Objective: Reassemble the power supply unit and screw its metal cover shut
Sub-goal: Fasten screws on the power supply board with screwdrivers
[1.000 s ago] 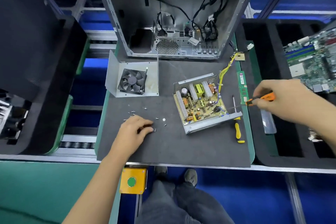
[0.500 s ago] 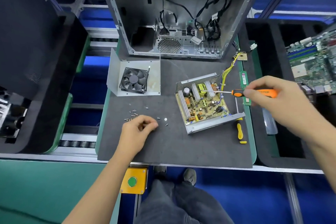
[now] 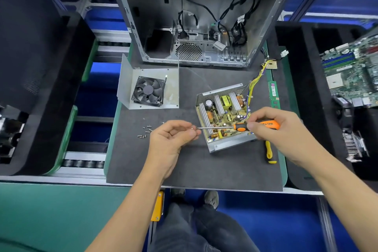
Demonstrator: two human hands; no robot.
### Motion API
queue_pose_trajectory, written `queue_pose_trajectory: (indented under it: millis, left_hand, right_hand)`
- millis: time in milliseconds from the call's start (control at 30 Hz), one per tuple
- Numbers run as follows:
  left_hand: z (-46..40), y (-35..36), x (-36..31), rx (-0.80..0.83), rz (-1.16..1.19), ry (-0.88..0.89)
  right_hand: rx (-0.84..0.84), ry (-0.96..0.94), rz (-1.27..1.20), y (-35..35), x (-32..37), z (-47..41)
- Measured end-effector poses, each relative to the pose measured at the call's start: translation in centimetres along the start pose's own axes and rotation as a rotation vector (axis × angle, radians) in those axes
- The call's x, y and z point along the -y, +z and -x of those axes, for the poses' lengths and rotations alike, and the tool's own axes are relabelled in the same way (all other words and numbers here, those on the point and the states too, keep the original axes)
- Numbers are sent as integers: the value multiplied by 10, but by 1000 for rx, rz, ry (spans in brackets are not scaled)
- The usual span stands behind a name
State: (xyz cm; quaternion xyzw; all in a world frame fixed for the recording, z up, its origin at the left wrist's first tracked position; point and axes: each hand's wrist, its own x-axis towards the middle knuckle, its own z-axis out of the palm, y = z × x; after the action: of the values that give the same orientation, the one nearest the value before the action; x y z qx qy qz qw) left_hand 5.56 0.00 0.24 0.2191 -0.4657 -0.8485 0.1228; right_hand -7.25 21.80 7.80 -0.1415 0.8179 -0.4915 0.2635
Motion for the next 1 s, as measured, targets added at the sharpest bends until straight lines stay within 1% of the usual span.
queue_pose_trajectory:
  millis: [133,333,600,800,1000]
  left_hand:
    - [-1,0,2,-6,-44,5]
    - [-3,0,1,22,-50,8]
    - [-7,-8,-1,27,-227,49]
    - [-7,-7,2,33,-185,32]
    - [-8,-5,2,31,-158,24]
  right_hand:
    - [5,-26,-26,-1,-1,0]
    - [15,-36,3,-2,-1,-2]
    - [57,-42,-16,-5,-3,-7]
    - [57,-2,-33,-4,-13,-7]
    - [66,36,-108,-3,-21,-11]
